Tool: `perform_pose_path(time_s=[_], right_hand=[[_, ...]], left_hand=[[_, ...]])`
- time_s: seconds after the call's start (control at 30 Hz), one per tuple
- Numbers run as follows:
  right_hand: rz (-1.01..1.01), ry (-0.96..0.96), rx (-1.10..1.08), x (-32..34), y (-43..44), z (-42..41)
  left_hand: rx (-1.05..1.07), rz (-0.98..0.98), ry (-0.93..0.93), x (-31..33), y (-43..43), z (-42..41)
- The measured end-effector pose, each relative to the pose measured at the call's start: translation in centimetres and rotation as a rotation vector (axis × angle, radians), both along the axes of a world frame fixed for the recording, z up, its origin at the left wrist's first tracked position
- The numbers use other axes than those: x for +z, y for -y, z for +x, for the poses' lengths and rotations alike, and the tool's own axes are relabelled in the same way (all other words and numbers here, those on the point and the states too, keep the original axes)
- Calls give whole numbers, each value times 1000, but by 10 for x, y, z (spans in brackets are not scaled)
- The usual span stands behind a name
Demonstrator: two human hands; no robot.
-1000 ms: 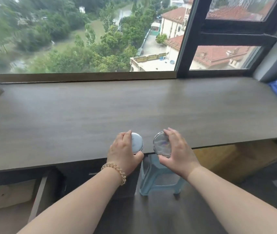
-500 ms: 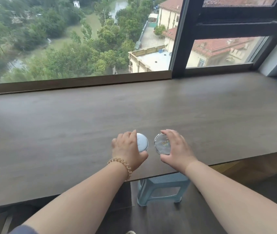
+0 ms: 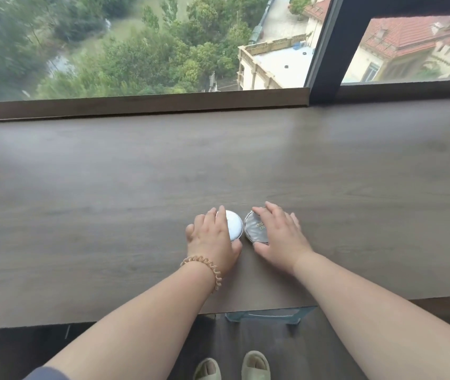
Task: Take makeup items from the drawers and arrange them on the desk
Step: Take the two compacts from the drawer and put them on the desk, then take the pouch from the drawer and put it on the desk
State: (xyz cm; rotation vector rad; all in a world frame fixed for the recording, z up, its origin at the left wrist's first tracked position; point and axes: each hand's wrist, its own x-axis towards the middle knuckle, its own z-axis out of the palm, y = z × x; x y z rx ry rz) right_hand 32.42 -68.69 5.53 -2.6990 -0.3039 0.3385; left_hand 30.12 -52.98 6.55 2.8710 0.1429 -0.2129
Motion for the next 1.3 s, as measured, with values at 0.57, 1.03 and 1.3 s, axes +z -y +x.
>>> perform_pose_path(time_s=[0.57,1.03,1.3], right_hand=[[293,431,136,23,-81,-23],[344,474,867,28,-396,-172],[-96,0,831,-53,-571,-251]], left_hand=[[208,-24,100,20,-73,-69],[775,9,87,17,-387,-280],[604,31,-292,-56,-529,-350]])
